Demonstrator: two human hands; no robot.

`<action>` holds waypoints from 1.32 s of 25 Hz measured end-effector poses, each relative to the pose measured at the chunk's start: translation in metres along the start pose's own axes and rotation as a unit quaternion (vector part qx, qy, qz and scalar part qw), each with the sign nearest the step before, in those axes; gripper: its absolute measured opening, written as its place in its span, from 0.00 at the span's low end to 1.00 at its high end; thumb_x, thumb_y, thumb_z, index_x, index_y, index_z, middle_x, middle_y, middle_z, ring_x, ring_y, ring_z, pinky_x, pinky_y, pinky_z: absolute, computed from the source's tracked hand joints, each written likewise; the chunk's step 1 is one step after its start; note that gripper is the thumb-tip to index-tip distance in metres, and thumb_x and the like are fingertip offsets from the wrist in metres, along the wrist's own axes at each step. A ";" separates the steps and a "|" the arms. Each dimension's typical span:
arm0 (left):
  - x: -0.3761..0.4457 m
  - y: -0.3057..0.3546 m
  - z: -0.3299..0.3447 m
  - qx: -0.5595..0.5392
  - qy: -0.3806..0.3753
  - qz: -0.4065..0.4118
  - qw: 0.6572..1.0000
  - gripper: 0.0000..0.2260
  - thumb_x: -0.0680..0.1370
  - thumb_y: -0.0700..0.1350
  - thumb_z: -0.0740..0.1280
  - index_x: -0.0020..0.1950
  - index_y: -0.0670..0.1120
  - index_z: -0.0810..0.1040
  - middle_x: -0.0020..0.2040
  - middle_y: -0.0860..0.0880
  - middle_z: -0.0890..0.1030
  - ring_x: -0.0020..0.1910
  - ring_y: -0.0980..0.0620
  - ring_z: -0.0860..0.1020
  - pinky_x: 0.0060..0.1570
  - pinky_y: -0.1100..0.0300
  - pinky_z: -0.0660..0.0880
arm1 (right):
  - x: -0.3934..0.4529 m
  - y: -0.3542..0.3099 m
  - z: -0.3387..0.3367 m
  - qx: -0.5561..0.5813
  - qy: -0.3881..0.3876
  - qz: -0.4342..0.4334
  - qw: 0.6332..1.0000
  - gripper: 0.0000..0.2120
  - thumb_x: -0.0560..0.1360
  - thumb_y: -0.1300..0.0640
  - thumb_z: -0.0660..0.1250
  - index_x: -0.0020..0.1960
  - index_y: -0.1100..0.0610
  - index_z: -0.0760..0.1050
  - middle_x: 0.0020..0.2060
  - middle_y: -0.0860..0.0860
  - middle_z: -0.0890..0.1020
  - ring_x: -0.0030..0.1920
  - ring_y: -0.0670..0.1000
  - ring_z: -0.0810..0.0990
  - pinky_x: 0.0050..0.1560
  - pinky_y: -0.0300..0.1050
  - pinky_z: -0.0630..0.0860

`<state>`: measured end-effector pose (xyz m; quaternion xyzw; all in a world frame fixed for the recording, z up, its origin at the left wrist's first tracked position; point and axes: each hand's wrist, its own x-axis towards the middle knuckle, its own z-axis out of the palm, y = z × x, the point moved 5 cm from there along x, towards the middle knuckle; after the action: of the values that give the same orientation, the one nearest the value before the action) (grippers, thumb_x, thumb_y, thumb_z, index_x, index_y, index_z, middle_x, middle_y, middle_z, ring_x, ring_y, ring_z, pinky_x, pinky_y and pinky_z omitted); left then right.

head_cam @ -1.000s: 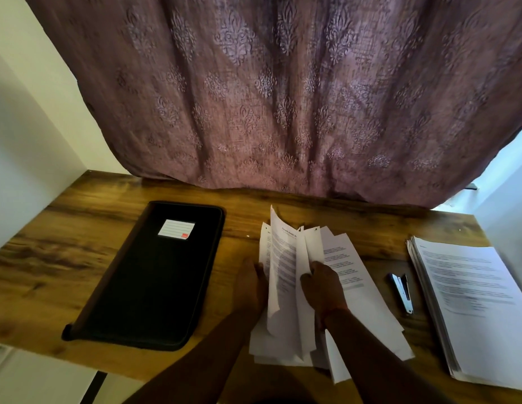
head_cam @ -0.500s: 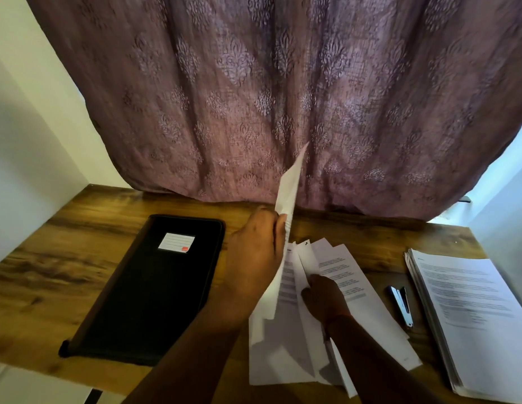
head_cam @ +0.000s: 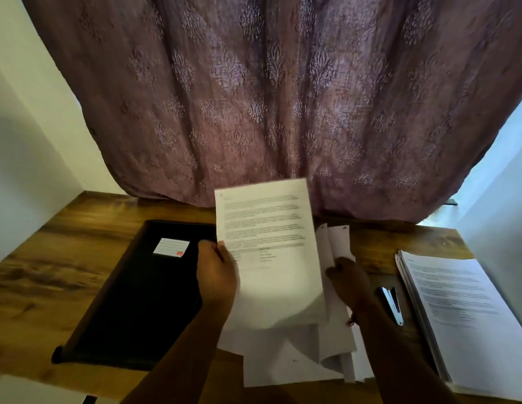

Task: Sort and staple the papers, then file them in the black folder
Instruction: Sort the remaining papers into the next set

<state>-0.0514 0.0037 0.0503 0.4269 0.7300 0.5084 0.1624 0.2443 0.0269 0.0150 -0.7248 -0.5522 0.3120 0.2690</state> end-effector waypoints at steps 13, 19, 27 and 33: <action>-0.078 -0.046 0.066 -0.007 -0.293 -0.099 0.951 0.11 0.81 0.35 0.59 0.59 0.48 0.73 0.61 0.50 0.74 0.65 0.45 0.73 0.61 0.58 0.73 | -0.028 -0.058 0.067 -0.182 -0.045 -0.125 0.974 0.22 0.81 0.53 0.55 0.74 0.52 0.59 0.58 0.56 0.78 0.54 0.55 0.80 0.56 0.53 0.79; -0.095 -0.028 0.074 -0.159 -0.355 -0.217 0.895 0.25 0.82 0.37 0.60 0.75 0.58 0.59 0.66 0.50 0.74 0.59 0.49 0.77 0.53 0.54 0.81 | -0.036 -0.049 0.096 -0.100 -0.100 -0.081 0.987 0.27 0.81 0.56 0.57 0.77 0.54 0.52 0.54 0.54 0.78 0.52 0.58 0.81 0.52 0.50 0.78; -0.085 -0.051 0.070 -0.002 -0.339 -0.118 0.934 0.12 0.81 0.38 0.62 0.63 0.48 0.75 0.60 0.52 0.77 0.60 0.52 0.76 0.59 0.59 0.74 | -0.035 -0.007 0.085 -0.091 -0.078 0.013 0.993 0.18 0.78 0.61 0.63 0.68 0.54 0.71 0.63 0.53 0.77 0.62 0.56 0.77 0.65 0.53 0.74; -0.046 -0.078 0.039 0.134 -0.213 -0.100 0.963 0.12 0.81 0.43 0.64 0.64 0.49 0.72 0.56 0.51 0.77 0.53 0.49 0.78 0.47 0.58 0.76 | -0.038 0.003 0.081 -0.134 -0.064 0.025 0.989 0.19 0.78 0.57 0.61 0.68 0.52 0.72 0.57 0.50 0.80 0.55 0.52 0.80 0.57 0.51 0.79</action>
<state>-0.0340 -0.0178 -0.0440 0.4676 0.7793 0.2841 0.3055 0.1782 -0.0068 -0.0350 -0.7463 -0.5868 0.2877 0.1259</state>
